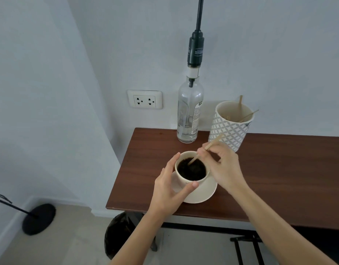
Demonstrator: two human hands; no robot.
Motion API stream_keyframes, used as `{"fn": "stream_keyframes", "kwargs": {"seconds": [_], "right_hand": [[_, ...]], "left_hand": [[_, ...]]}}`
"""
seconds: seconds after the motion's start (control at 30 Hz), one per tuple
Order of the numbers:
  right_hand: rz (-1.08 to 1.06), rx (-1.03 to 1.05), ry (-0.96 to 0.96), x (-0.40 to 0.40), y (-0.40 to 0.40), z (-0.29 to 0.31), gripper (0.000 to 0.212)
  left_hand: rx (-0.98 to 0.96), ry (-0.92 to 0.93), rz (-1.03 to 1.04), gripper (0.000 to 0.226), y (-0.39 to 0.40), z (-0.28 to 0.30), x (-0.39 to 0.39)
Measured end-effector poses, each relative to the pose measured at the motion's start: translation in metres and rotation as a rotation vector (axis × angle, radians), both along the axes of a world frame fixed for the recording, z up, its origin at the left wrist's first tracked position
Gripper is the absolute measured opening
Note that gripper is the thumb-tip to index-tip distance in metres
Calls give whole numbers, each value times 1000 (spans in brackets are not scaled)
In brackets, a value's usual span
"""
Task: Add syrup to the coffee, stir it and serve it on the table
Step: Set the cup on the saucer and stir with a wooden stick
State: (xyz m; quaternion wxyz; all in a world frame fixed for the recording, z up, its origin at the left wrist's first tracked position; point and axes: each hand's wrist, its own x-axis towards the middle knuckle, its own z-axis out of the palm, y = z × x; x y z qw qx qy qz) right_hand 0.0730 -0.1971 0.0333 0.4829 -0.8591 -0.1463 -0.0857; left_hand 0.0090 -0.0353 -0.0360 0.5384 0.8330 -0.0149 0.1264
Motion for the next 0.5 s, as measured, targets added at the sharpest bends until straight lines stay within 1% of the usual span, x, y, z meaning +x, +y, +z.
{"fn": "stream_keyframes", "kwargs": {"seconds": [0.07, 0.13, 0.23, 0.33, 0.43, 0.5], "right_hand": [[-79, -105, -75, 9, -12, 2, 15], [-85, -181, -76, 8, -25, 5, 18], [40, -97, 11, -6, -14, 4, 17], [28, -43, -15, -3, 3, -3, 13], [-51, -112, -73, 10, -13, -1, 14], [-29, -174, -66, 6, -27, 5, 15]], "left_hand": [[2, -2, 4, 76, 0, 2, 0], [0, -1, 10, 76, 0, 3, 0], [-6, 7, 7, 78, -1, 1, 1], [-11, 13, -2, 81, -1, 0, 0], [-9, 14, 5, 79, -1, 1, -1], [-9, 19, 12, 79, -1, 2, 0]]}}
